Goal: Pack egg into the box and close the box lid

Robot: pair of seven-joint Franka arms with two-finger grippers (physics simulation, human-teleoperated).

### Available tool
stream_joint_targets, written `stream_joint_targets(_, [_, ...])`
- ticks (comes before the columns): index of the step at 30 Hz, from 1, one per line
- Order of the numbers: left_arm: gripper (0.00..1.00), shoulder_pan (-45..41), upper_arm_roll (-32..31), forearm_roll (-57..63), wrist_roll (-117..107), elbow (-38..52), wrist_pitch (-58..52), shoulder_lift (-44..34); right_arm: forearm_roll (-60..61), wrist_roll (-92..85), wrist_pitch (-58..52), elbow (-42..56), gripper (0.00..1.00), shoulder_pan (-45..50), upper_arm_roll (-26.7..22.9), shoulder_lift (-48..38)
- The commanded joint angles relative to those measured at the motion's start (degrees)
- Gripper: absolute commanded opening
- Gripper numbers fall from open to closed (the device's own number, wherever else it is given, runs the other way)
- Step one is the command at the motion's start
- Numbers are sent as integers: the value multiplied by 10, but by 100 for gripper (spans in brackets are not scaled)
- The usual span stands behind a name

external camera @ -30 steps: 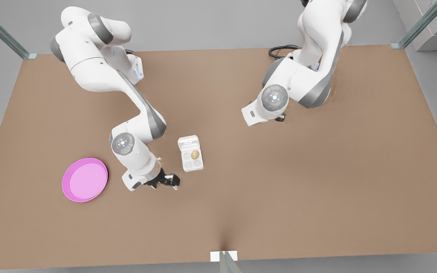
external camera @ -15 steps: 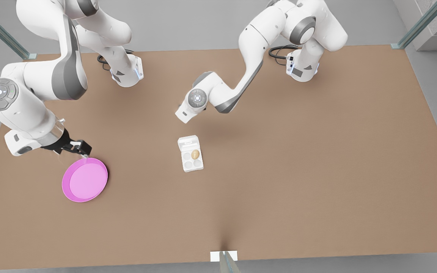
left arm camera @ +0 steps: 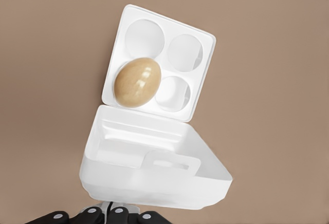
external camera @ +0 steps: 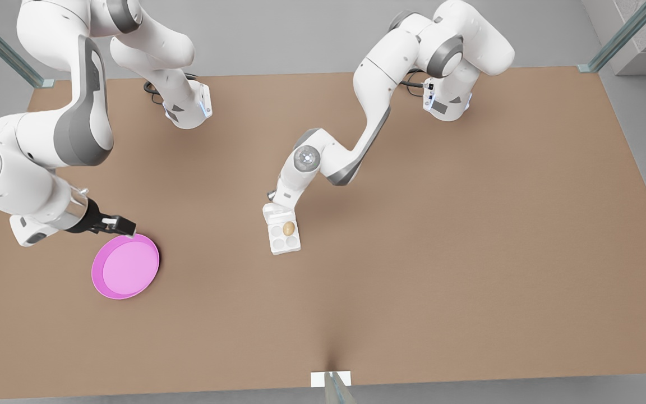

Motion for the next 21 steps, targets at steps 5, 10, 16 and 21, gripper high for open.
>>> stream_joint_targets(5, [21,1,13,9,-117,4,63,8,2,-28,-1,0,100,-3,0,0])
stream_joint_targets(10, [21,1,23,9,-118,4,63,7,2,-28,-1,0,100,-4,-1,0])
stream_joint_targets(16, [21,26,23,9,-118,8,63,6,-17,-28,-2,0,100,2,0,0])
stream_joint_targets(21, [23,134,85,1,6,44,-188,-49,-17,-28,-2,0,100,-1,0,0])
